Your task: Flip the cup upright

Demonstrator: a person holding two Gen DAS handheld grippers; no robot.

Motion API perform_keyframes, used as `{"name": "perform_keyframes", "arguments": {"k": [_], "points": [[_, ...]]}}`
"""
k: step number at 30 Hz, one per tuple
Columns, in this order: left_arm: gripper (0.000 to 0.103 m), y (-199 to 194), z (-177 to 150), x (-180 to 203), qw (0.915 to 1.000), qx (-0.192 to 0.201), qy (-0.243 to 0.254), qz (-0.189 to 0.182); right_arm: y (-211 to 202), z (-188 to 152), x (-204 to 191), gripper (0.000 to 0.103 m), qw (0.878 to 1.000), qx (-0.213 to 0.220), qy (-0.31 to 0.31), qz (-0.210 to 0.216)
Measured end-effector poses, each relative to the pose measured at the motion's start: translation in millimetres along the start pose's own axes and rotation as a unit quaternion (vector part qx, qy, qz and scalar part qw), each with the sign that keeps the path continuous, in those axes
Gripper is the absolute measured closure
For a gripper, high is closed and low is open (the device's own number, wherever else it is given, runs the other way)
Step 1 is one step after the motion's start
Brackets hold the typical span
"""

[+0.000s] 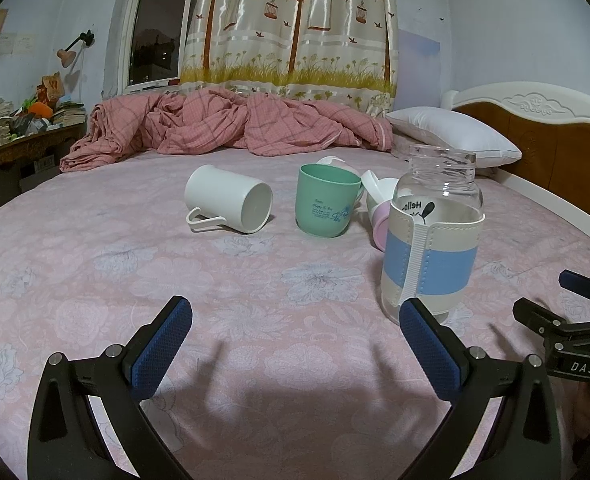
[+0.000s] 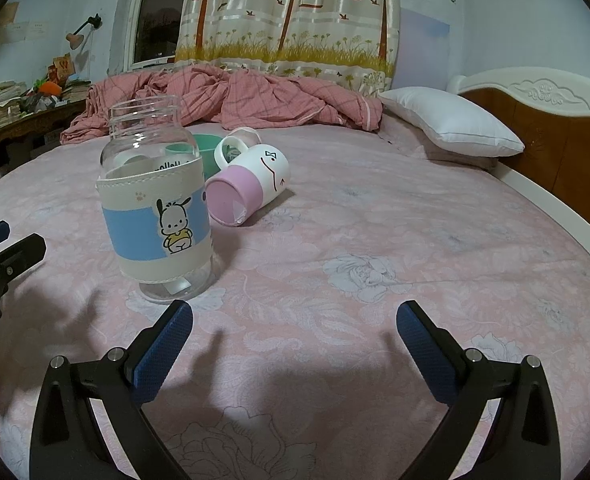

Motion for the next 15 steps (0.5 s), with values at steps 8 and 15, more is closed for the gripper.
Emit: {"name": "perform_keyframes", "arguments": {"k": [8,15], "points": [[0.0,-0.6,0.3,0.0,1.0,0.0,-0.001,0.0,0.0,0.1,-0.1,0.0,1.0,-0.001,0.0,0.0],[0.0,-0.2,-0.1,0.5,1.0,0.0,0.0,0.0,0.2,-0.1,-0.6,0.0,1.0,-0.001,0.0,0.0]]}}
Point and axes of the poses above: each gripper's, at about its wrist camera, not at the fingertips, and y roughly the way its jaws point, x to its right, z to its top, the point moved 6 cm from there along y, roughly the way its jaws point, and after that the axes turned 1 degree about -z, right-handed, at the moved point
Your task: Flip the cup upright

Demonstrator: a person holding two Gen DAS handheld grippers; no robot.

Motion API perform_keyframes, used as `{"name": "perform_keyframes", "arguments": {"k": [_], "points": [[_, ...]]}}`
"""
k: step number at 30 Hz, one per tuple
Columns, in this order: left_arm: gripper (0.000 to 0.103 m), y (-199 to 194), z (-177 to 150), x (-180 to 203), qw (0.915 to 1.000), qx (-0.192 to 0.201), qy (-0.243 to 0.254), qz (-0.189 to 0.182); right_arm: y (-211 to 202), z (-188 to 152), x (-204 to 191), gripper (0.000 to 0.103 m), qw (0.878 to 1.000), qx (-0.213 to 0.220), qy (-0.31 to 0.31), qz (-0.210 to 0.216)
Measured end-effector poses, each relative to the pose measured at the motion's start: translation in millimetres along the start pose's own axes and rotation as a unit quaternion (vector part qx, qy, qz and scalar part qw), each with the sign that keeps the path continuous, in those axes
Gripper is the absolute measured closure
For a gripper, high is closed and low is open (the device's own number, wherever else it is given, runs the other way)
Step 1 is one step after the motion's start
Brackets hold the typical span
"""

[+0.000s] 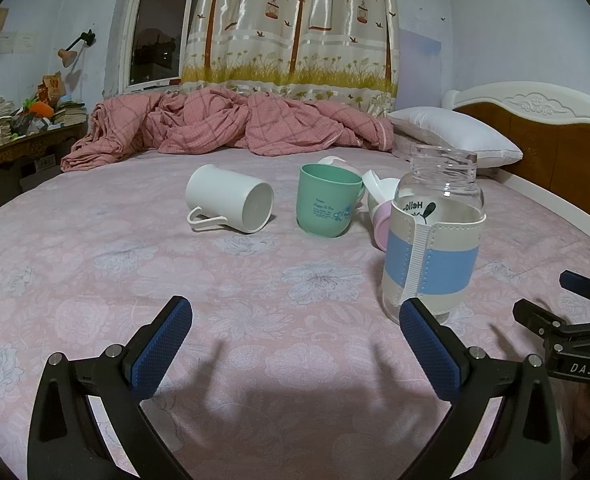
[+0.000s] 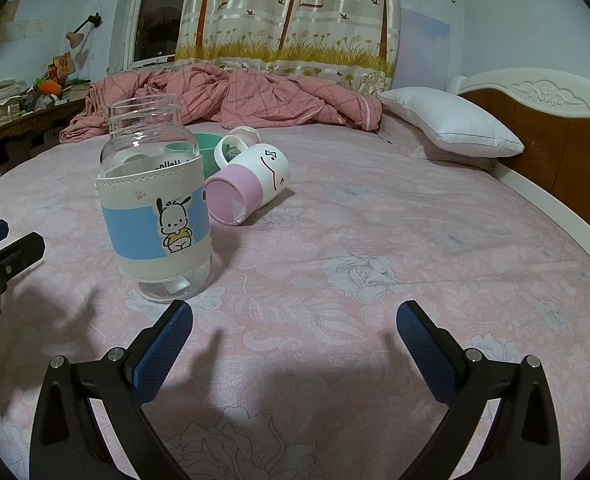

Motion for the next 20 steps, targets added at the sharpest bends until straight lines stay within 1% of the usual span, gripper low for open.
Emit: {"name": "perform_keyframes", "arguments": {"k": [20], "points": [[0.0,1.2,-7.5,-4.7,1.0,-0.005,-0.003,0.001,0.6,-1.5,1.0,0.0,1.0,-0.002,-0.001,-0.001]]}}
Point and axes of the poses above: each gripper's, at about its wrist camera, not at the fingertips, and y roughly the way its jaws point, x to its right, z to its top, the point moved 6 cm from there along y, roughly the way its jaws point, and after that the axes turned 1 degree about -z, right-handed, at the moved point
